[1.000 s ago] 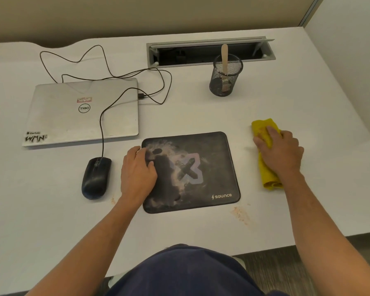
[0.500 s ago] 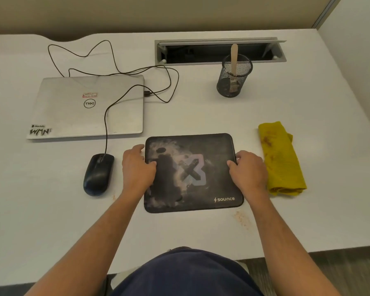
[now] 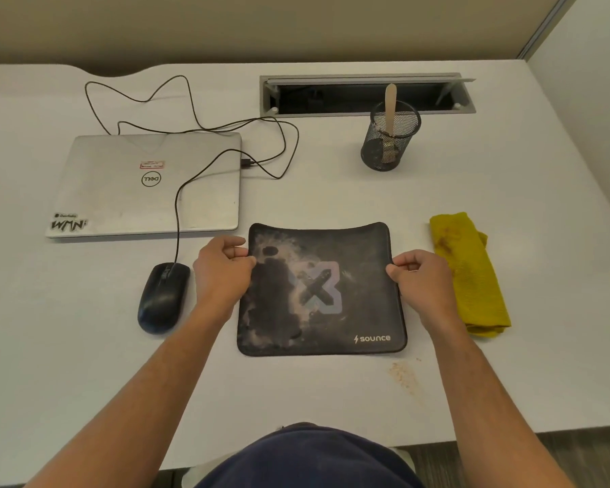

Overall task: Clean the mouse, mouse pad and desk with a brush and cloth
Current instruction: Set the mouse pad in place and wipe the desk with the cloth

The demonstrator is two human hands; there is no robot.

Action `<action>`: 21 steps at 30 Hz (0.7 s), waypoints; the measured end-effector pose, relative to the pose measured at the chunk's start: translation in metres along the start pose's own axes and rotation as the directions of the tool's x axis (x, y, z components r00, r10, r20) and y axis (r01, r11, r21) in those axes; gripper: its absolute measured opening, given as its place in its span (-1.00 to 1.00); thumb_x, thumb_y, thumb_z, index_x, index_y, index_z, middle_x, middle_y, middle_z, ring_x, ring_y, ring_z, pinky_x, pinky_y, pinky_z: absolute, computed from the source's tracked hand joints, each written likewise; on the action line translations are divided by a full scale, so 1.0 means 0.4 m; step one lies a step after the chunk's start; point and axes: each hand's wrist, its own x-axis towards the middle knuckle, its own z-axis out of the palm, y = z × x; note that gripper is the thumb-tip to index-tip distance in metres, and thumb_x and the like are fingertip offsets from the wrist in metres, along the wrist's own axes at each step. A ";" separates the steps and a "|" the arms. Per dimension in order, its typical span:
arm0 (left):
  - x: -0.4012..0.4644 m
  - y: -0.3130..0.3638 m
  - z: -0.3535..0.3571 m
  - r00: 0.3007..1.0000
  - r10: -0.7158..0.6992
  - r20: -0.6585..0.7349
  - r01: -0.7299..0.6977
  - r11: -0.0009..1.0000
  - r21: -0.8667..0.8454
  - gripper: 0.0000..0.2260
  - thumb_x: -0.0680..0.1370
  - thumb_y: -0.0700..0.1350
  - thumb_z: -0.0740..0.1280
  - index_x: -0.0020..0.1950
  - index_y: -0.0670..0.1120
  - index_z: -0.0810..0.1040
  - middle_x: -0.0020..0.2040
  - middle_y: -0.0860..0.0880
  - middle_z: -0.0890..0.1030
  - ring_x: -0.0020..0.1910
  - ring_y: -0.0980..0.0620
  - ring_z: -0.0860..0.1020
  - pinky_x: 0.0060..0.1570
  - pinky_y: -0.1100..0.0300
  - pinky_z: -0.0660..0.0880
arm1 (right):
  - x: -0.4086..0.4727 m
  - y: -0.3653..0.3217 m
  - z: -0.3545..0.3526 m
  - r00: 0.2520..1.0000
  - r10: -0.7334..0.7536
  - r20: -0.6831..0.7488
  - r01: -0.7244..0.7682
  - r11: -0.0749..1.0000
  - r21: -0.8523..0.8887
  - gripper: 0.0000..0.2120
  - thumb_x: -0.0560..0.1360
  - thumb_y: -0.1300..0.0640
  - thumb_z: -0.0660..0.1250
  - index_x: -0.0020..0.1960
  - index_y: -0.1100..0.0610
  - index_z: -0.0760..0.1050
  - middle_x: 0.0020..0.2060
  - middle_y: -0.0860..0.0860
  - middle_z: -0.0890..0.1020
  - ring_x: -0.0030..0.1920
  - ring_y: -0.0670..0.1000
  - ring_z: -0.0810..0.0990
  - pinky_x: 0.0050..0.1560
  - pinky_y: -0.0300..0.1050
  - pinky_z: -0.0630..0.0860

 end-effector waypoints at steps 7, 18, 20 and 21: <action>0.051 0.080 -0.002 0.995 0.096 0.007 -0.095 0.994 -0.049 -0.74 0.44 -0.28 0.45 0.05 -0.02 0.57 -0.23 0.04 0.64 -0.36 0.26 0.61 -0.49 0.48 0.41 | 0.068 -0.067 -0.027 0.999 -0.046 0.009 0.045 0.988 0.149 -0.91 0.40 0.21 0.49 -0.14 0.08 0.60 -0.24 0.04 0.68 -0.18 0.06 0.68 -0.11 0.10 0.64; 0.167 0.127 0.064 0.981 0.186 0.056 -0.194 0.944 0.268 -0.67 0.44 -0.30 0.36 0.18 -0.05 0.51 -0.14 0.02 0.55 -0.10 -0.04 0.57 -0.25 0.11 0.58 | 0.190 -0.102 0.036 0.998 -0.056 -0.025 0.056 0.998 -0.025 -0.88 0.41 0.16 0.49 -0.07 0.07 0.60 -0.19 -0.02 0.67 -0.15 -0.06 0.62 0.01 -0.02 0.61; 0.179 0.125 0.075 0.971 0.228 0.067 -0.237 0.912 0.335 -0.64 0.45 -0.30 0.37 0.22 -0.08 0.49 -0.14 0.04 0.53 -0.16 0.01 0.54 -0.27 0.14 0.55 | 0.192 -0.095 0.041 0.994 -0.091 -0.053 0.086 0.992 -0.093 -0.86 0.42 0.14 0.49 -0.04 0.11 0.61 -0.16 0.03 0.68 -0.15 -0.03 0.62 0.00 -0.03 0.60; 0.182 0.122 0.079 0.965 0.248 0.082 -0.261 0.888 0.378 -0.62 0.45 -0.30 0.38 0.25 -0.11 0.47 -0.10 0.00 0.54 -0.16 0.01 0.53 -0.22 0.12 0.54 | 0.192 -0.092 0.043 0.992 -0.111 -0.056 0.104 0.987 -0.126 -0.84 0.43 0.14 0.48 -0.01 0.14 0.61 -0.14 0.05 0.69 -0.13 -0.01 0.63 0.01 -0.03 0.59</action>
